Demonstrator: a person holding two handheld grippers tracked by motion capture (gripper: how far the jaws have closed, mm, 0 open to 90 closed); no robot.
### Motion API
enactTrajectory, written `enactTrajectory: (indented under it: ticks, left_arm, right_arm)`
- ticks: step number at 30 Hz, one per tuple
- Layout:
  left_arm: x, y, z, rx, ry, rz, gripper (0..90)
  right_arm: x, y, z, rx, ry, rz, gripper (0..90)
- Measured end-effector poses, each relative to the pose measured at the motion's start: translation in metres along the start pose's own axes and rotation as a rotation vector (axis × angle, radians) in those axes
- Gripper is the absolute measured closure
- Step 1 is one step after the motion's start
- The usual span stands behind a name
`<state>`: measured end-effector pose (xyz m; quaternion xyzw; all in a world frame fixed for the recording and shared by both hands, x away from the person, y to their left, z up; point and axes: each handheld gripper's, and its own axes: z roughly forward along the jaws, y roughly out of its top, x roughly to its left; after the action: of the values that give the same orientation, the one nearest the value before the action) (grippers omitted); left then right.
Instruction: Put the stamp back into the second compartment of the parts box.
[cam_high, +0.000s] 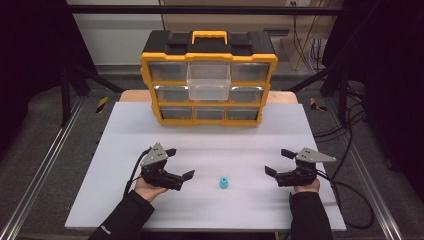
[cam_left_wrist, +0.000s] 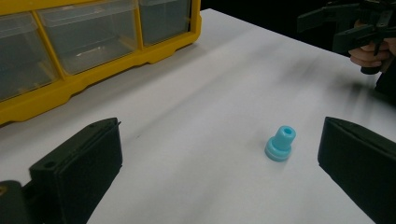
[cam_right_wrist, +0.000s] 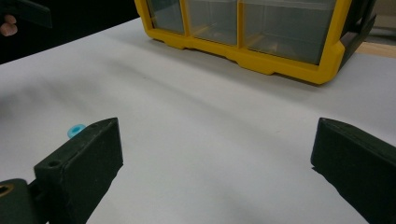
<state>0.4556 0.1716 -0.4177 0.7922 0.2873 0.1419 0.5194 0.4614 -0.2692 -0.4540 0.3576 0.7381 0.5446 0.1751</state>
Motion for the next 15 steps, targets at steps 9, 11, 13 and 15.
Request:
enactTrajectory:
  ticks: [9, 11, 13, 15]
  left_arm:
    - [-0.008, 0.005, 0.011, 0.011, -0.02, 0.011, 0.0]
    - [-0.009, 0.005, 0.012, 0.012, -0.022, 0.011, 0.0]
    - [-0.011, 0.006, 0.014, 0.015, -0.026, 0.015, 0.0]
    - [-0.013, 0.007, 0.017, 0.021, -0.029, 0.021, 0.0]
  right_arm:
    - [0.0, 0.0, 0.0, 0.002, -0.001, 0.001, 2.6]
    - [0.0, 0.0, 0.0, 0.001, 0.0, 0.001, 2.6]
    - [0.0, 0.0, 0.0, 0.002, 0.0, 0.0, 2.6]
    - [0.0, 0.0, 0.0, 0.003, 0.0, -0.001, 2.6]
